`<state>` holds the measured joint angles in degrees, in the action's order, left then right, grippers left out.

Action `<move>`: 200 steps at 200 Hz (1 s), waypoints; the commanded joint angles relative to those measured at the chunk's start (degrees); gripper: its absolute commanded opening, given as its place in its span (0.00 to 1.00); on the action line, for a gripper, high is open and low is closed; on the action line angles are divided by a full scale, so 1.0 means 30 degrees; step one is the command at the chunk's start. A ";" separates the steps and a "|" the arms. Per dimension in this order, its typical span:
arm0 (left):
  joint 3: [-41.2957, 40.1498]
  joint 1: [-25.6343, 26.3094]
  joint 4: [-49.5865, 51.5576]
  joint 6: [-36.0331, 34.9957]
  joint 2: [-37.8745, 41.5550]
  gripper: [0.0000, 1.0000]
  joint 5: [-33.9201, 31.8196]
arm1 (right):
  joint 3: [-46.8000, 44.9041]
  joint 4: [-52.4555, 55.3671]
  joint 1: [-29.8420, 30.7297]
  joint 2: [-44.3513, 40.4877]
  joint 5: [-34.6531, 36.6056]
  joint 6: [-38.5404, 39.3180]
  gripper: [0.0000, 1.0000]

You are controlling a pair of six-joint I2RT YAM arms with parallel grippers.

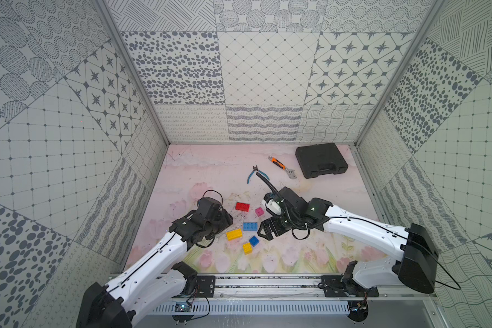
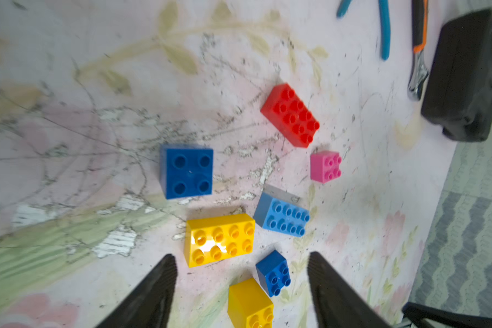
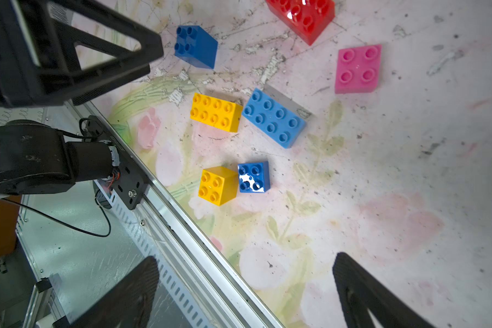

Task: Assemble a spoon with lego
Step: Move the lego brick at the center of the board, then pick up the lego brick from the center of the board.

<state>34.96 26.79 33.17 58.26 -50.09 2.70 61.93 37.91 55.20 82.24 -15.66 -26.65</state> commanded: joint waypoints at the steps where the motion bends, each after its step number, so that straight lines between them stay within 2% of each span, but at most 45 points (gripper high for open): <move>1: 0.1081 -0.5443 0.3299 -0.3700 0.1211 0.93 0.1614 | 0.1807 -0.0748 0.0608 0.1834 -0.0756 -0.0065 0.98; 19: 0.2142 -0.8911 0.3593 -0.4917 0.0731 0.95 0.2325 | 0.3334 -0.0330 0.0897 0.3482 -0.0435 -0.0241 0.98; 39: 0.3441 -1.1804 0.3860 -0.5820 0.0329 0.96 0.2510 | 0.4697 -0.0359 0.1255 0.5226 -0.0223 -0.0893 0.97; 66: 0.4894 -1.4266 0.4305 -0.6658 0.0487 0.95 0.2944 | 0.6940 0.0143 0.1817 0.7621 0.0567 -0.1558 0.94; 95: 0.5396 -1.4641 0.4654 -0.7285 0.1102 0.95 0.3343 | 0.9681 0.1276 0.2375 1.0095 0.1084 -0.1892 0.88; 133: 0.3502 -1.4671 0.4223 -0.7164 0.2428 0.94 0.5027 | 1.1231 0.2769 0.3068 1.1084 0.3475 -0.2316 0.82; 162: 0.2455 -1.4671 0.4624 -0.7069 0.3494 0.93 0.5008 | 1.3293 0.3033 0.3188 1.2959 0.3427 -0.2334 0.78; 200: 0.2879 -1.4671 0.5256 -0.6644 0.4364 0.93 0.5563 | 1.6096 0.3766 0.3368 1.5363 0.3771 -0.2423 0.75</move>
<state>43.22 -16.99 46.00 39.44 -39.22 15.66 105.51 46.61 64.86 123.96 -6.50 -33.08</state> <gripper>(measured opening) 0.933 0.756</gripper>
